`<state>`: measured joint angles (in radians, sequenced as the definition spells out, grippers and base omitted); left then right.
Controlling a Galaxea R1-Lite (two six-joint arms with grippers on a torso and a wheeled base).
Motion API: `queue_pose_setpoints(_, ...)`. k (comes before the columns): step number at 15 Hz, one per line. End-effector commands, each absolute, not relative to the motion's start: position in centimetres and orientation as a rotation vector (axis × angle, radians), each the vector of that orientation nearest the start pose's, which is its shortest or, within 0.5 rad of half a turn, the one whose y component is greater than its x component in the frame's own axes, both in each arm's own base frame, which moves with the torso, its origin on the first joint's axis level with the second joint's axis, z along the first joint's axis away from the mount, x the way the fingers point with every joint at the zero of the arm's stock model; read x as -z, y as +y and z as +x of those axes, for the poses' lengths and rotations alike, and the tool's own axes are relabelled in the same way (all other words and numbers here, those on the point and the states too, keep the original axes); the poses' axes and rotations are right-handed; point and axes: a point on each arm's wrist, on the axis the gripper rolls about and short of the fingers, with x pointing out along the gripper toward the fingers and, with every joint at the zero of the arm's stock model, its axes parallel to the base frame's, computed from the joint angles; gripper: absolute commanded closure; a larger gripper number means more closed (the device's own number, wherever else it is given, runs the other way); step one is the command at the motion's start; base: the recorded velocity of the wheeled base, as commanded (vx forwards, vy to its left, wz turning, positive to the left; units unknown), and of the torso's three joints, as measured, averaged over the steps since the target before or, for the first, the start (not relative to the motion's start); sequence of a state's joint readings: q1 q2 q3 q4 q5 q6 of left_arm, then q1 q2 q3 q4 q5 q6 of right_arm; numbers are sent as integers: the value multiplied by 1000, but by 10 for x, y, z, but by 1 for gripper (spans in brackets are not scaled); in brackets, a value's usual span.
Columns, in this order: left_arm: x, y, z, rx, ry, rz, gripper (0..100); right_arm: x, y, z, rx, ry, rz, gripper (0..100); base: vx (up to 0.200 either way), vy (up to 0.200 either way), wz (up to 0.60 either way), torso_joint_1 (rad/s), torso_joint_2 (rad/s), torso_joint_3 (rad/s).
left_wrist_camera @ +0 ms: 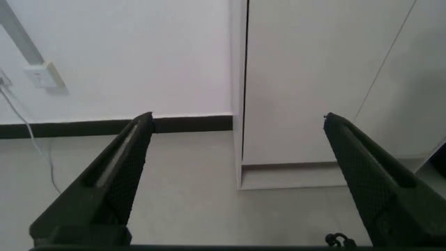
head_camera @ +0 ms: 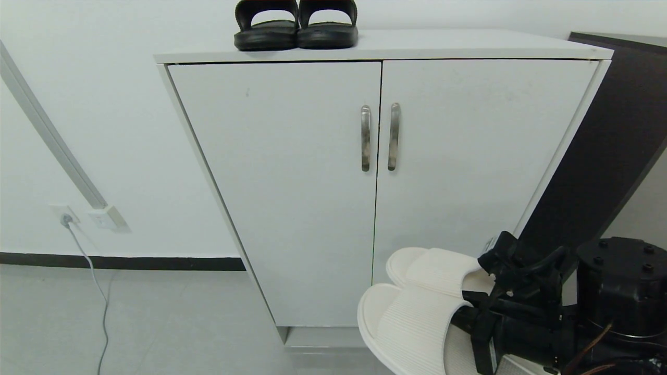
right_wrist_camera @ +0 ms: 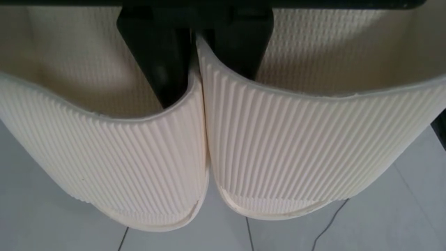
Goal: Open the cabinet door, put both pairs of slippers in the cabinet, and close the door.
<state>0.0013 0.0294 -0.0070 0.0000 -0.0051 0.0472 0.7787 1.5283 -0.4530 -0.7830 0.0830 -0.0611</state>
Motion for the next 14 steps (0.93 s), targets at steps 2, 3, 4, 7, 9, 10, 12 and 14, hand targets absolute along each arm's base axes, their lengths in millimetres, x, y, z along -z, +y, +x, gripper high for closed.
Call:
queue_pose_setpoints(2, -120, 0, -36, 22, -124, -51, 0, -149, 168, 167, -866, 266, -161, 100, 0, 0, 0, 0, 0, 0)
queue_pose_setpoints(3, -133, 0, -33, 56, -68, -77, 0, -150, 169, 168, -866, 259, -159, 100, 0, 0, 0, 0, 0, 0)
queue_pose_setpoints(4, -134, -2, -25, 114, -13, -70, 0, -149, 170, 169, -865, 255, -159, 100, 0, 0, 0, 0, 0, 0)
queue_pose_setpoints(7, -140, -7, -5, 375, 116, -90, 0, -144, 168, 167, -866, 252, -172, 100, 0, 0, 0, 0, 0, 0)
queue_pose_setpoints(9, -146, -10, 7, 482, 141, -99, 0, -144, 168, 167, -872, 249, -179, 100, 0, 0, 0, 0, 0, 0)
queue_pose_setpoints(10, -155, -13, 22, 576, 168, -110, 0, -144, 168, 167, -872, 249, -179, 100, 0, 0, 0, 0, 0, 0)
queue_pose_setpoints(12, -162, -14, 48, 605, 203, -120, 0, -143, 169, 167, -872, 255, -182, 100, 0, 0, 0, 0, 0, 0)
queue_pose_setpoints(14, -167, -19, 76, 649, 213, -117, 0, -143, 169, 168, -871, 255, -182, 100, 0, 0, 0, 0, 0, 0)
